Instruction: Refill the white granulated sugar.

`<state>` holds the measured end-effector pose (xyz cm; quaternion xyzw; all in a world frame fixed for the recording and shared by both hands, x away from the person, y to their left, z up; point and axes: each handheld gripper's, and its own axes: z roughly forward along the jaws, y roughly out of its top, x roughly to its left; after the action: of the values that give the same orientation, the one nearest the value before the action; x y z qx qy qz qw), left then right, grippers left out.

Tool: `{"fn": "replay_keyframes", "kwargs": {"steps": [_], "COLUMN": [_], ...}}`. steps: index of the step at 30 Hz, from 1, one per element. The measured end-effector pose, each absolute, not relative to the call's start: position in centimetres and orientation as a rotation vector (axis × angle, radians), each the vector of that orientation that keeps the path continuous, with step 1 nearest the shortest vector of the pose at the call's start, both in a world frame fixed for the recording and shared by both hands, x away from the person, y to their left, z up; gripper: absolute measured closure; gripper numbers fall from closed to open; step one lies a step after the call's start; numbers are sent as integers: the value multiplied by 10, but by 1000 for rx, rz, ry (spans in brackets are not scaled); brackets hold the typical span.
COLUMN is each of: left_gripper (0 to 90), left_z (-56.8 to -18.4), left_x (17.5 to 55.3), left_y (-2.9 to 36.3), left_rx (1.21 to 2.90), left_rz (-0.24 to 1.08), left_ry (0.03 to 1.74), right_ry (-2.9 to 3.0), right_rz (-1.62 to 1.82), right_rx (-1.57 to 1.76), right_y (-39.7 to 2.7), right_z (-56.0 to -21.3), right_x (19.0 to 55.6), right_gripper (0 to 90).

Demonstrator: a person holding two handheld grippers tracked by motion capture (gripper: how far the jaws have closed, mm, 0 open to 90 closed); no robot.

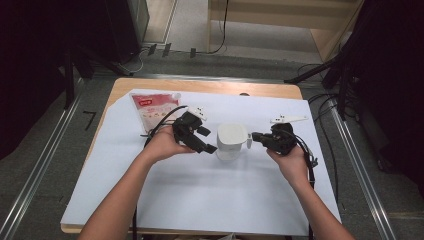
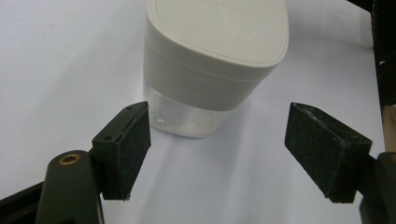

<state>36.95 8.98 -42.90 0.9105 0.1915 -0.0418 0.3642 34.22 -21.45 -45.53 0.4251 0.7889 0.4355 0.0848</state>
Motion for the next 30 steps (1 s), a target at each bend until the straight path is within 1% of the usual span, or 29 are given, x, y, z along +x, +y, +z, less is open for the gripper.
{"fn": "replay_keyframes", "kwargs": {"steps": [5, 8, 11, 17, 20, 24, 30], "left_gripper": [217, 204, 189, 163, 161, 152, 153], "left_z": [-425, -426, -430, -433, -434, -438, -442], "left_x": [372, 375, 378, 381, 382, 384, 386], "left_y": [82, 82, 80, 68, 64, 57, 54], "left_rx": [2346, 2327, 2341, 2382, 2374, 2389, 2354], "left_rz": [-94, -130, -128, -91, -110, -102, -121], "left_ry": [468, 473, 484, 456, 444, 429, 442], "right_ry": [2360, 2361, 2357, 2357, 2355, 2351, 2346], "right_rz": [1294, 1287, 1292, 1282, 1282, 1283, 1284], "right_rx": [1273, 1265, 1277, 1277, 1266, 1272, 1278], "right_y": [-212, -211, -211, -211, -211, -211, -210], "right_z": [-456, -457, -457, -458, -458, -458, -459], "right_x": [343, 343, 343, 342, 343, 342, 342], "right_gripper": [900, 900, 900, 900, 900, 900, 900]}}
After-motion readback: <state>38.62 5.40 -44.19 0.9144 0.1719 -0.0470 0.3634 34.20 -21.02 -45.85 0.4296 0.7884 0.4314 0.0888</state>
